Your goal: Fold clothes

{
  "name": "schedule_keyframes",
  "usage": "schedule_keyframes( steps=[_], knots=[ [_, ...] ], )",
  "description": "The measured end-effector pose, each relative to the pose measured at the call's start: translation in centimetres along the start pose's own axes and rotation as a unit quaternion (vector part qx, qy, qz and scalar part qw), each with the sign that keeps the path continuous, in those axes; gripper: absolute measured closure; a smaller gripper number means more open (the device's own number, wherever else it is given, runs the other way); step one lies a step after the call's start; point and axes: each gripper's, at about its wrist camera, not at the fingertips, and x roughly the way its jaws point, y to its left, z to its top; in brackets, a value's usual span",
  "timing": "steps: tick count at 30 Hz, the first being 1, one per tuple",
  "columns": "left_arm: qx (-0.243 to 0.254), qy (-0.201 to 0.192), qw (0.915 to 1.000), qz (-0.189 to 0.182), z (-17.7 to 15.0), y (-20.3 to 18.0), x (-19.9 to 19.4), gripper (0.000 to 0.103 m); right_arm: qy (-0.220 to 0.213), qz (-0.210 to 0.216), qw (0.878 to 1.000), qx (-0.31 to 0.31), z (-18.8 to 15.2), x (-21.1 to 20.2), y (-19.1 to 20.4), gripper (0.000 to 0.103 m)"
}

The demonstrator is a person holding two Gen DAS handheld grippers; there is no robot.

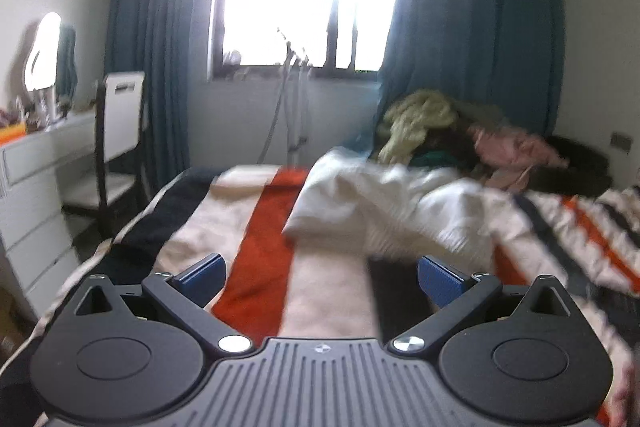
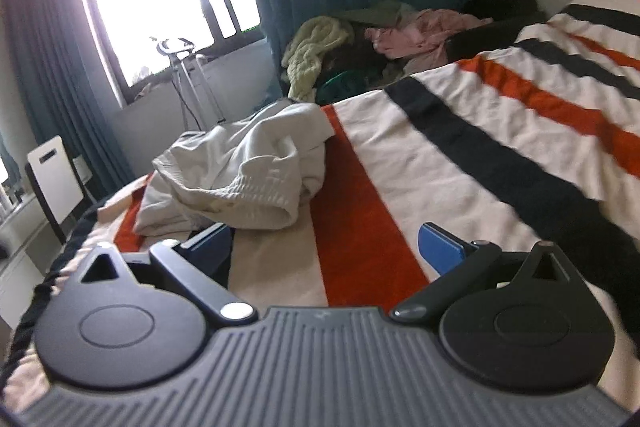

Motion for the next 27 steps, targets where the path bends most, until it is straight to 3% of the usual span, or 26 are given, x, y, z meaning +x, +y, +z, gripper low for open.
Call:
schedule_keyframes(
  steps=[5,8,13,16,17,20,22,25,27],
  knots=[
    [-0.044,0.052,0.9976,-0.005,-1.3,2.8,3.9,0.000,0.026,-0.008,0.999,-0.022,-0.6,8.6,2.3,0.012],
    [-0.057,0.055,0.9969,-0.006,-1.1,3.6,5.8,0.000,0.034,-0.005,0.999,-0.031,-0.7,13.0,3.8,0.031],
    [-0.062,0.084,0.9945,-0.004,-2.1,4.4,8.6,0.000,0.002,0.001,0.999,-0.046,-0.2,17.0,5.5,0.036],
    [-0.074,0.095,0.9927,-0.006,-2.7,4.6,10.3,0.000,-0.027,-0.026,0.996,-0.080,0.2,18.4,7.0,0.052],
    [-0.074,0.098,0.9924,-0.006,-2.8,4.5,10.8,0.000,-0.038,-0.037,0.994,-0.091,0.4,18.6,7.5,0.064],
    [-0.081,0.101,0.9915,-0.003,-3.0,4.5,11.8,0.000,-0.059,-0.043,0.993,-0.097,1.4,17.4,8.7,0.072],
    [-0.095,0.092,0.9912,-0.005,-3.0,4.6,11.8,0.000,-0.073,-0.037,0.988,-0.133,1.8,15.7,9.7,0.074],
    [-0.108,0.081,0.9908,-0.002,-2.8,4.3,11.7,0.000,-0.103,-0.009,0.980,-0.172,2.7,11.6,10.3,0.079],
    [-0.112,0.077,0.9907,-0.001,-2.8,4.0,11.4,0.000,-0.123,0.007,0.975,-0.182,3.5,8.3,10.1,0.092]
  ],
)
